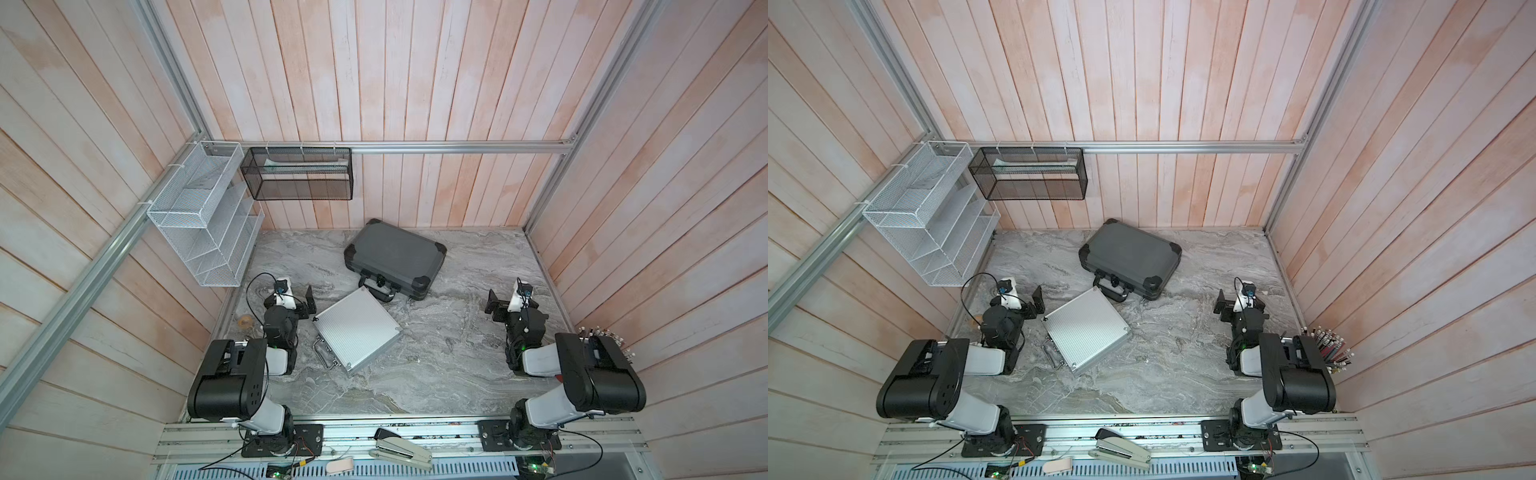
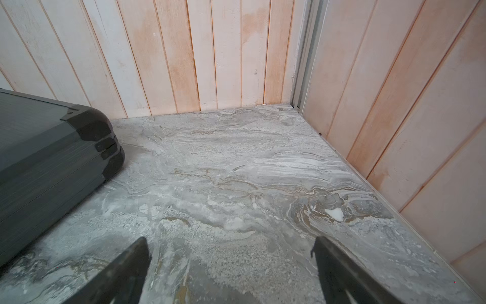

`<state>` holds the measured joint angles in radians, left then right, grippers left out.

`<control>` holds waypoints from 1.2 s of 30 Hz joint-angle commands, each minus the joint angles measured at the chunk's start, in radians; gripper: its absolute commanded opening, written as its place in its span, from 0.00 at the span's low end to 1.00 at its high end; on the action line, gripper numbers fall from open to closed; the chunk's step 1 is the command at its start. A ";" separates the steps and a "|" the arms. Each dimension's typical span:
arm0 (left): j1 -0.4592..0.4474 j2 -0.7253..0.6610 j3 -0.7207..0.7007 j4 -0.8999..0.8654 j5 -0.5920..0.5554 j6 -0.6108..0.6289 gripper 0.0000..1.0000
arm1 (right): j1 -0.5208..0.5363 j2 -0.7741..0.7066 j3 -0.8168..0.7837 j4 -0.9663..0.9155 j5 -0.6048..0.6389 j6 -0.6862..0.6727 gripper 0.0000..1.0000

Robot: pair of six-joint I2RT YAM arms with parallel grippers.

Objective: Open the poker set cases
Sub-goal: Move the poker set case to the center of the board.

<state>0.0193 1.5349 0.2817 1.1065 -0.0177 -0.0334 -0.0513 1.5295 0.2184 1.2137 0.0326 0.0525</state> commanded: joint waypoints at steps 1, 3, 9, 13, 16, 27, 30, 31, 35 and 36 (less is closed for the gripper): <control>0.003 0.008 0.011 -0.008 0.028 0.017 1.00 | -0.004 -0.012 0.017 0.006 0.003 0.000 0.98; 0.003 0.007 0.011 -0.008 0.028 0.017 1.00 | -0.005 -0.011 0.018 0.005 0.004 0.000 0.98; 0.002 0.007 0.011 -0.008 0.028 0.017 1.00 | -0.003 -0.011 0.018 0.005 0.004 0.001 0.98; 0.002 0.007 0.011 -0.008 0.028 0.016 1.00 | -0.004 -0.011 0.017 0.006 0.004 0.001 0.98; 0.003 0.007 0.011 -0.008 0.029 0.017 1.00 | -0.004 -0.011 0.018 0.006 0.003 0.000 0.98; 0.002 0.007 0.013 -0.009 0.030 0.017 1.00 | -0.003 -0.011 0.019 0.006 0.004 0.001 0.98; 0.002 0.008 0.012 -0.010 0.030 0.017 1.00 | -0.004 -0.011 0.018 0.006 0.003 0.000 0.99; 0.004 0.009 0.013 -0.010 0.030 0.017 1.00 | -0.003 -0.011 0.018 0.006 0.004 0.000 0.99; 0.024 0.005 0.006 -0.003 0.068 0.002 1.00 | -0.004 -0.012 0.018 0.009 -0.003 0.001 0.98; 0.031 0.002 0.010 -0.001 0.070 -0.009 1.00 | -0.004 -0.015 0.024 0.007 -0.001 0.004 0.98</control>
<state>0.0322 1.5349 0.2817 1.0958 0.0181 -0.0303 -0.0513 1.5295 0.2188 1.2137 0.0322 0.0525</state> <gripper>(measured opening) 0.999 0.985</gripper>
